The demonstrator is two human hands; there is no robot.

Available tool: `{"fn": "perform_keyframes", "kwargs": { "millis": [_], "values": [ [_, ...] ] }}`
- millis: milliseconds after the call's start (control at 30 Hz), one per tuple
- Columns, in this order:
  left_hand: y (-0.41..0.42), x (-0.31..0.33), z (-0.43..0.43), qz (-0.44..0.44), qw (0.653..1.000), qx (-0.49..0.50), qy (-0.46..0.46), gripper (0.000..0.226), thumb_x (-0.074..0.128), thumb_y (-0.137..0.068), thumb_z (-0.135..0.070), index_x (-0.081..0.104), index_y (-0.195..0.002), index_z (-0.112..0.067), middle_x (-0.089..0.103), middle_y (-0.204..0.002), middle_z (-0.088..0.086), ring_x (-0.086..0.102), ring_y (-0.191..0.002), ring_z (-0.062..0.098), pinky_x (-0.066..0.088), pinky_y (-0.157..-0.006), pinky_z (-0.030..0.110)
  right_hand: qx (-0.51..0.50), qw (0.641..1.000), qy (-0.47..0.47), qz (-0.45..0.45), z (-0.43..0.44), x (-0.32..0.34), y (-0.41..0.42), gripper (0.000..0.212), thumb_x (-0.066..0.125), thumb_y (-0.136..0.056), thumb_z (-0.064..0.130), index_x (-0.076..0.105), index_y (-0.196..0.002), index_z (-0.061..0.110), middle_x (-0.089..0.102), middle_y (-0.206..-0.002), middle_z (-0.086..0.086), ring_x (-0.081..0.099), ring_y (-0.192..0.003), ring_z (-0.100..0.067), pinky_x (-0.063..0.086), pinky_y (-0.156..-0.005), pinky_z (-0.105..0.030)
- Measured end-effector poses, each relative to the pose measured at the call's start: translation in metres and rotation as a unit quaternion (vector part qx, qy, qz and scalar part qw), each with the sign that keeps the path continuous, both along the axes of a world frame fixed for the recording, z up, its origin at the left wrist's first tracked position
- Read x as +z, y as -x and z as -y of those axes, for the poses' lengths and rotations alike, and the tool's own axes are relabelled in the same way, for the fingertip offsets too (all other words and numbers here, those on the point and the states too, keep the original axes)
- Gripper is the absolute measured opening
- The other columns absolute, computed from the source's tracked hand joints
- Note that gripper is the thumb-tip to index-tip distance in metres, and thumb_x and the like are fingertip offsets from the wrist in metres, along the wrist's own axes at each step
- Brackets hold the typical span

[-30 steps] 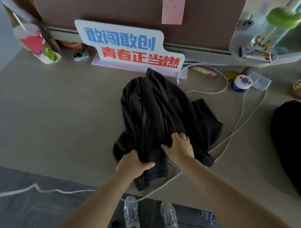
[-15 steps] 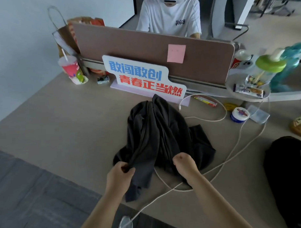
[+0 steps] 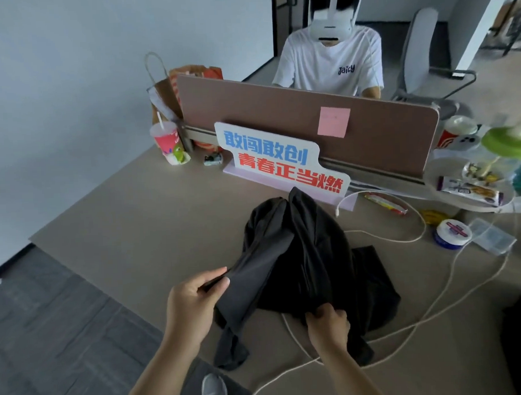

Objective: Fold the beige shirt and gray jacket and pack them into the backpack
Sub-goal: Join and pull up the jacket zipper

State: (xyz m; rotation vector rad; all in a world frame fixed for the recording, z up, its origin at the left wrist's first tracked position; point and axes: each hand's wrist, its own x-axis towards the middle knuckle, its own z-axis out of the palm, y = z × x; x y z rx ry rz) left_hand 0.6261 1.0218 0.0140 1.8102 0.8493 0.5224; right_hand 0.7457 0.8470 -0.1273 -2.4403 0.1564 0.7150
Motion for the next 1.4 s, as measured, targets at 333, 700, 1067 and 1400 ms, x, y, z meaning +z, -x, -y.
{"fn": "perform_keyframes", "kwargs": {
  "millis": [333,700,1067,1400],
  "values": [
    [-0.071,0.02,-0.05,0.138,0.981,-0.049,0.128,0.023,0.069,-0.084,-0.011,0.073,-0.081,-0.034,0.072,-0.073,-0.012,0.06,-0.071,0.0,0.046,-0.066,0.001,-0.087,0.996,0.003,-0.027,0.005,0.011,-0.012,0.021,0.033,-0.094,0.01,0.051,-0.082,0.008,0.064,-0.102,-0.015,0.059,-0.094,-0.032,0.042,-0.075,-0.032],
    [-0.145,0.034,-0.108,0.169,0.946,-0.213,0.175,0.027,0.062,-0.087,0.0,0.065,-0.079,-0.026,0.064,-0.063,-0.019,0.056,-0.062,-0.005,0.041,-0.06,0.004,-0.366,0.778,-0.498,-0.117,-0.047,0.114,-0.005,0.026,0.051,-0.095,0.016,0.067,-0.102,-0.004,0.071,-0.096,-0.023,0.07,-0.085,-0.034,0.055,-0.074,-0.038],
    [-0.139,0.035,-0.065,-0.021,0.856,-0.511,0.075,0.015,0.068,-0.084,-0.018,0.071,-0.071,-0.026,0.071,-0.072,-0.007,0.066,-0.072,0.01,0.05,-0.074,0.03,-0.303,0.758,-0.575,0.047,-0.067,0.237,0.003,0.052,0.042,-0.078,-0.026,0.061,-0.116,0.004,0.071,-0.105,-0.019,0.071,-0.087,-0.029,0.059,-0.066,-0.032],
    [-0.136,0.166,-0.041,0.05,0.864,-0.498,0.05,0.055,0.054,-0.06,-0.077,0.067,-0.077,-0.027,0.07,-0.079,-0.017,0.065,-0.074,-0.003,0.051,-0.066,0.018,-0.242,0.686,-0.676,0.123,-0.082,0.337,-0.019,0.037,0.036,-0.087,-0.016,0.063,-0.1,0.006,0.066,-0.109,-0.024,0.065,-0.09,-0.032,0.054,-0.083,-0.044]
  ]
}}
